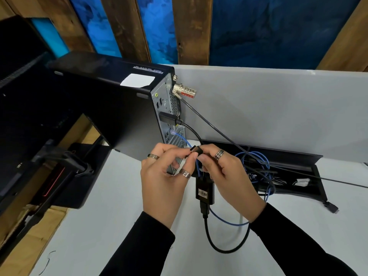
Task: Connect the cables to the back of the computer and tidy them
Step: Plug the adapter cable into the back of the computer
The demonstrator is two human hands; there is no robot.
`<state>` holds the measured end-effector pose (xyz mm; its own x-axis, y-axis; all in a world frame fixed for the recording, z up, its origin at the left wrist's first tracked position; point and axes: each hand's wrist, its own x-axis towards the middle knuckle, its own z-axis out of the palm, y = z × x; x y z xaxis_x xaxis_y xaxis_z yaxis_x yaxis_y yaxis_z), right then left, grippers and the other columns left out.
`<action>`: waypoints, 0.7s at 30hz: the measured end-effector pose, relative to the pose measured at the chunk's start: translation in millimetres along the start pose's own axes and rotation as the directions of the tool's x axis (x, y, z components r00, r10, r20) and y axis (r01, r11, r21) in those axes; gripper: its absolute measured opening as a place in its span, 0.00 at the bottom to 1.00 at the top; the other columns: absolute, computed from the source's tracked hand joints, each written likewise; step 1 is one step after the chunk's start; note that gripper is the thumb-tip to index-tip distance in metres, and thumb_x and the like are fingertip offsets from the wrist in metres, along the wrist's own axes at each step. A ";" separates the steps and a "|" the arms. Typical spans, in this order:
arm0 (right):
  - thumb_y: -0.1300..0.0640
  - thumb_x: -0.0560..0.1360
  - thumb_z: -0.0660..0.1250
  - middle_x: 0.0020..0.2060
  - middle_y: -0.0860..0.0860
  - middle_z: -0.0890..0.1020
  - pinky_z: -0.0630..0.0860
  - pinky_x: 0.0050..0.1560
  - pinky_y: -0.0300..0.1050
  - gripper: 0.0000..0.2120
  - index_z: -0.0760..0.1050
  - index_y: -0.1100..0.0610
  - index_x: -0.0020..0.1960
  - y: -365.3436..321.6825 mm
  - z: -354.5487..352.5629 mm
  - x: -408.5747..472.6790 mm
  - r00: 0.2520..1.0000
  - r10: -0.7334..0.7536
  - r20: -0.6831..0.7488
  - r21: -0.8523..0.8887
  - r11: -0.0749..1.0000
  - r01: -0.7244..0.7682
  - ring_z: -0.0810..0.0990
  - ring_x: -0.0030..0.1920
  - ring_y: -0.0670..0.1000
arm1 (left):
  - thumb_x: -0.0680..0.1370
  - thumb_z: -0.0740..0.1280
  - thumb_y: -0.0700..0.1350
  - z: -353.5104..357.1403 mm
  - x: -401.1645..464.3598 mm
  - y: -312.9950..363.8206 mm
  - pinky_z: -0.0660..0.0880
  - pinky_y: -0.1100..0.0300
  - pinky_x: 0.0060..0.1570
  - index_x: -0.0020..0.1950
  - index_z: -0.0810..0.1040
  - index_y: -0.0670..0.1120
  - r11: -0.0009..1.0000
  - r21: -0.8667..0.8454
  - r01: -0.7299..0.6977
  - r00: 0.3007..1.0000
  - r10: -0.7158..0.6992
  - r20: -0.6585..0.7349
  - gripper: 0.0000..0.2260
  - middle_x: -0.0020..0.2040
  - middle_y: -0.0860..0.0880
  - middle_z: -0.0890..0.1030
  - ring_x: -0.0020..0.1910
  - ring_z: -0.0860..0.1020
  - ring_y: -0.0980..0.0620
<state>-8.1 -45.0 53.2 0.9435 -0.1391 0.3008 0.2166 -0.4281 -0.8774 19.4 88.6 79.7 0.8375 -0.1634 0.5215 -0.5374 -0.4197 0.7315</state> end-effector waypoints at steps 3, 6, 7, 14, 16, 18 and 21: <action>0.48 0.75 0.56 0.31 0.42 0.75 0.71 0.35 0.29 0.10 0.74 0.47 0.51 -2.5 -1.2 -0.5 1.000 -0.007 0.003 0.079 0.997 0.007 0.76 0.33 0.44 | 0.72 0.66 0.54 -0.9 -1.5 2.1 0.74 0.48 0.39 0.44 0.77 0.58 0.998 0.025 -0.051 0.999 0.051 -0.003 0.03 0.42 0.63 0.73 0.38 0.72 0.61; 0.49 0.75 0.57 0.32 0.50 0.76 0.72 0.34 0.31 0.08 0.73 0.43 0.51 -3.3 -1.3 -0.6 1.000 -0.020 0.004 0.115 0.993 0.019 0.75 0.31 0.45 | 0.72 0.66 0.54 -1.7 -3.3 1.7 0.73 0.43 0.39 0.44 0.79 0.58 0.997 0.026 -0.079 0.997 0.079 -0.007 0.04 0.41 0.61 0.73 0.38 0.71 0.63; 0.49 0.75 0.57 0.32 0.50 0.76 0.72 0.34 0.31 0.08 0.73 0.43 0.51 -3.5 -1.0 -0.7 1.000 -0.018 0.003 0.126 0.992 0.018 0.75 0.31 0.45 | 0.72 0.66 0.54 -2.0 -3.8 1.6 0.73 0.42 0.39 0.44 0.80 0.56 0.996 0.023 -0.086 0.996 0.086 -0.012 0.05 0.41 0.59 0.74 0.39 0.71 0.63; 0.49 0.75 0.59 0.34 0.44 0.76 0.72 0.35 0.31 0.07 0.73 0.43 0.51 -5.9 -1.3 -4.0 1.000 -0.011 0.010 0.113 0.994 0.010 0.76 0.33 0.44 | 0.72 0.68 0.52 -3.5 -4.9 1.5 0.73 0.43 0.40 0.44 0.81 0.54 0.996 0.027 -0.081 0.997 0.081 -0.016 0.05 0.41 0.58 0.74 0.38 0.71 0.62; 0.51 0.76 0.60 0.32 0.43 0.75 0.70 0.34 0.31 0.06 0.73 0.43 0.50 -7.8 -1.3 -6.4 0.999 0.025 0.025 0.144 0.989 -0.028 0.74 0.31 0.43 | 0.71 0.68 0.52 -2.7 -3.7 2.1 0.74 0.55 0.42 0.42 0.81 0.54 0.999 -0.034 -0.029 1.000 0.029 0.000 0.04 0.40 0.57 0.76 0.37 0.73 0.60; 0.52 0.78 0.60 0.28 0.43 0.72 0.66 0.31 0.30 0.06 0.75 0.45 0.50 -8.7 -4.8 -9.4 0.998 0.054 0.040 0.151 0.987 -0.060 0.69 0.28 0.43 | 0.70 0.70 0.50 -1.8 -2.2 2.1 0.71 0.70 0.40 0.42 0.81 0.52 0.994 -0.107 0.030 0.999 -0.024 0.048 0.03 0.40 0.55 0.77 0.36 0.74 0.57; 0.56 0.78 0.59 0.26 0.44 0.69 0.64 0.28 0.28 0.07 0.76 0.54 0.48 -8.1 -19.6 -9.5 0.998 0.046 -0.037 -0.009 0.999 -0.046 0.68 0.26 0.42 | 0.72 0.70 0.47 -7.3 5.2 0.9 0.68 0.76 0.42 0.45 0.80 0.54 0.996 -0.081 0.028 0.993 -0.019 0.116 0.03 0.42 0.56 0.77 0.39 0.74 0.63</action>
<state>-23.7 -57.7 64.7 0.9424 -0.1920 0.2738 0.1702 -0.4293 -0.8870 22.6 93.8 86.3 0.8532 -0.2577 0.4535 -0.5199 -0.3503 0.7791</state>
